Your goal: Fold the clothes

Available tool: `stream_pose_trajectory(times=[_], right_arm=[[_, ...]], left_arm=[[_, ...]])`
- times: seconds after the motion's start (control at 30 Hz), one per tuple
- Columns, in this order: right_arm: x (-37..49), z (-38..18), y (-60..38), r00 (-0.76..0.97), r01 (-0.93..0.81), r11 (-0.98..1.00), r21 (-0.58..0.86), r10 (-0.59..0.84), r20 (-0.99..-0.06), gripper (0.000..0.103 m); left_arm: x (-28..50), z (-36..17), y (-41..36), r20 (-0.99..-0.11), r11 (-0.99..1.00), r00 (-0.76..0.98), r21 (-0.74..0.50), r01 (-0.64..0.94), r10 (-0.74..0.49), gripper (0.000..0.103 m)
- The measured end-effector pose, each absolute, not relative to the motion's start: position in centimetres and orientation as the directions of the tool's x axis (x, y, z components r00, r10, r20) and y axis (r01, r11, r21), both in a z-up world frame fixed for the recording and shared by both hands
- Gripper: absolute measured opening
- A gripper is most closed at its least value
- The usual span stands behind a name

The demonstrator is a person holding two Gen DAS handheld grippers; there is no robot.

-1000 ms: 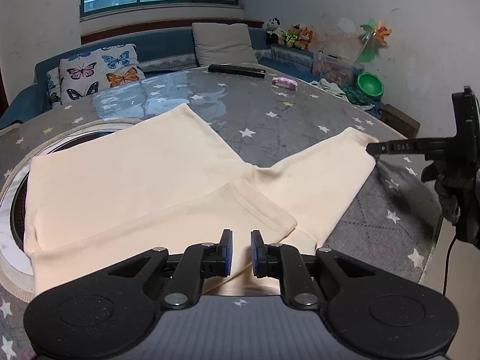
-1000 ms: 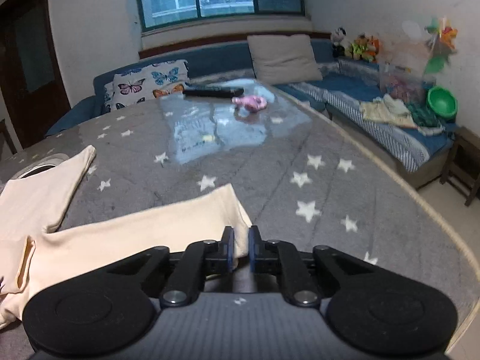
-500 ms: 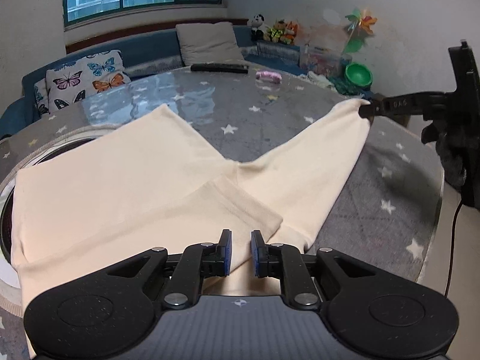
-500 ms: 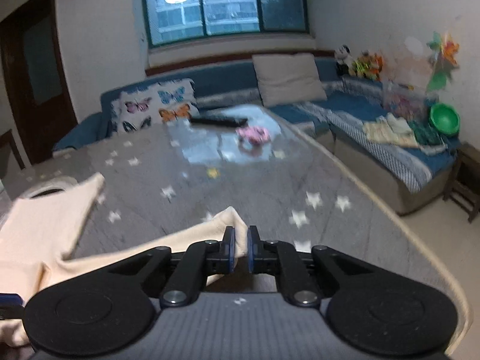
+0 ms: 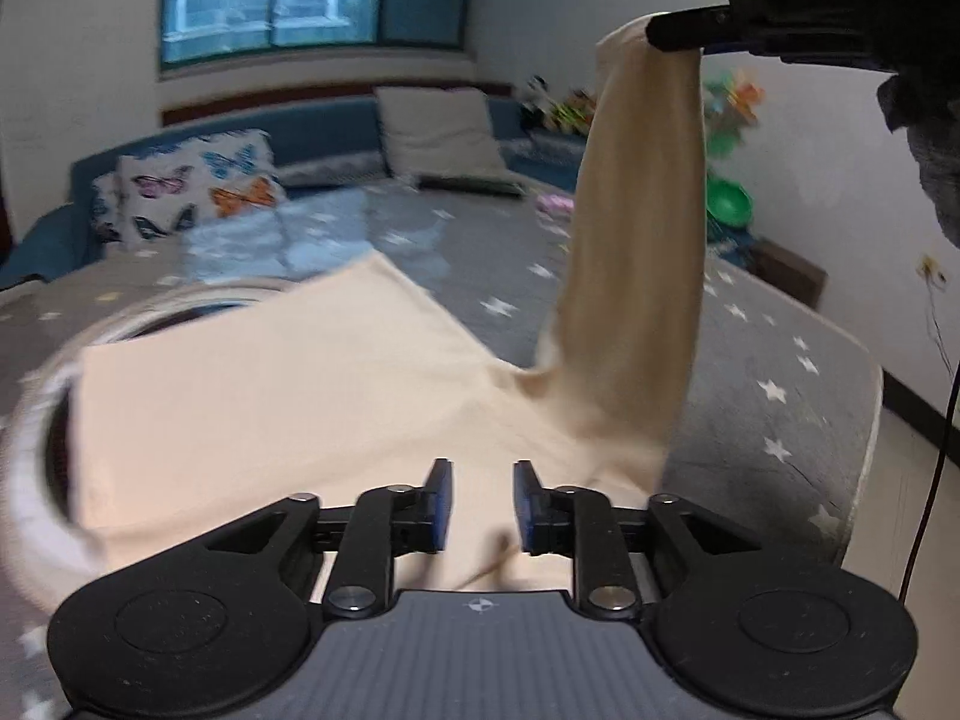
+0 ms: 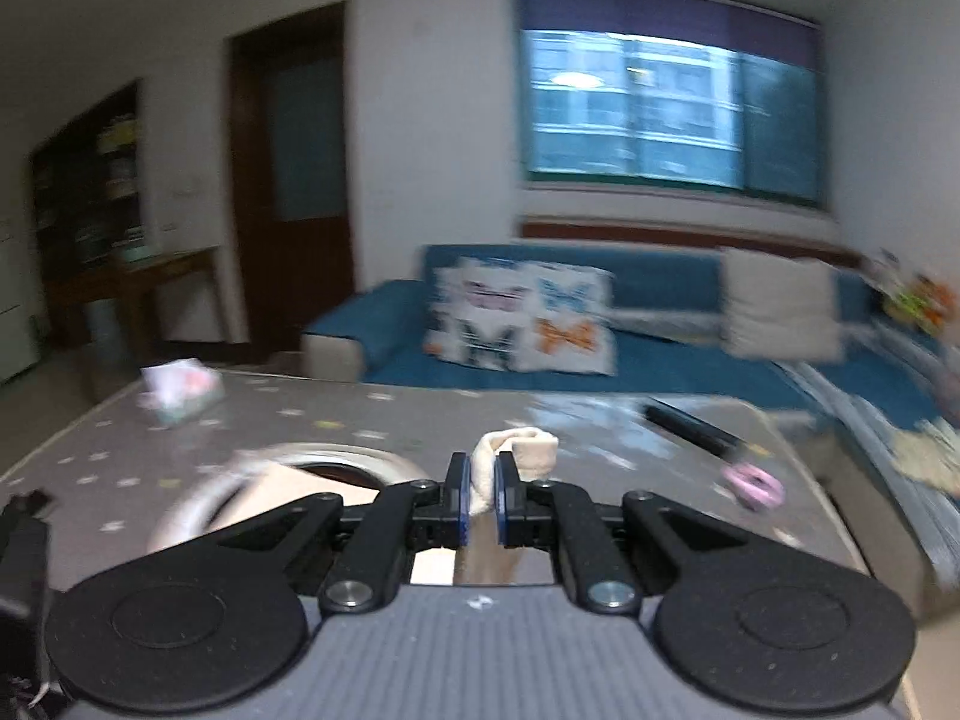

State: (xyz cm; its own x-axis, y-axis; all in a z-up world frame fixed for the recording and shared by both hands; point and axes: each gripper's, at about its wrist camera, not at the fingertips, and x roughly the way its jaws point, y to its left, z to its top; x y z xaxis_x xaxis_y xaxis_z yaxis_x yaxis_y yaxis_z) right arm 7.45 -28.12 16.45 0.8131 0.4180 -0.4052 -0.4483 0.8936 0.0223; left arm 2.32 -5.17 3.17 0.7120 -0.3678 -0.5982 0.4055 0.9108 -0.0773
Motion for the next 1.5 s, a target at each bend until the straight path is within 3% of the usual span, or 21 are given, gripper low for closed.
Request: stream_pose_trajectory(times=[0.27,0.57,0.77,0.93,1.23,1.33,1.37,1.4,1.5], right_arm=[[6.0,15.2,-15.9,0.646,-0.695,0.718,-0.026,0.609,-0.461,0.007],[4.1,7.3,-7.1,0.443,-0.817,0.577,-0.002,0.625,-0.642,0.008],[3.5,7.4,-8.5,0.423,-0.833,0.553,-0.008,0.628,-0.653,0.012],[4.2,8.1,-13.1,0.488,-0.789,0.607,-0.094,0.526,-0.697,0.012],[4.7,4.6,-20.9,0.498,-0.682,0.729,-0.057,0.406,-0.766,0.015],[4.5,4.2,-22.4,0.501,-0.658,0.753,-0.008,0.429,-0.751,0.015],[4.5,4.0,-22.7,0.500,-0.652,0.758,0.004,0.434,-0.749,0.015],[4.7,3.5,-22.8,0.496,-0.648,0.762,0.011,0.433,-0.752,0.015],[5.1,2.7,-23.0,0.486,-0.644,0.765,0.023,0.433,-0.759,0.015]], left_arm=[[-2.0,4.3,4.4,-0.549,0.976,0.808,-0.091,0.198,-0.215,0.031],[-5.0,2.5,10.4,-0.589,0.991,0.801,-0.129,0.037,-0.107,0.032],[-5.3,2.9,10.8,-0.577,0.990,0.810,-0.137,0.032,-0.106,0.032],[-4.4,3.4,9.1,-0.558,0.984,0.814,-0.147,0.096,-0.163,0.032],[-0.3,1.0,5.6,-0.639,0.977,0.739,-0.148,0.154,-0.213,0.031],[0.1,0.8,5.5,-0.644,0.980,0.739,-0.134,0.148,-0.200,0.022],[0.2,0.8,5.5,-0.644,0.981,0.740,-0.131,0.145,-0.196,0.010],[0.3,0.9,5.4,-0.644,0.982,0.740,-0.129,0.141,-0.191,0.005],[0.3,1.7,5.2,-0.632,0.986,0.757,-0.097,0.134,-0.166,0.000]])
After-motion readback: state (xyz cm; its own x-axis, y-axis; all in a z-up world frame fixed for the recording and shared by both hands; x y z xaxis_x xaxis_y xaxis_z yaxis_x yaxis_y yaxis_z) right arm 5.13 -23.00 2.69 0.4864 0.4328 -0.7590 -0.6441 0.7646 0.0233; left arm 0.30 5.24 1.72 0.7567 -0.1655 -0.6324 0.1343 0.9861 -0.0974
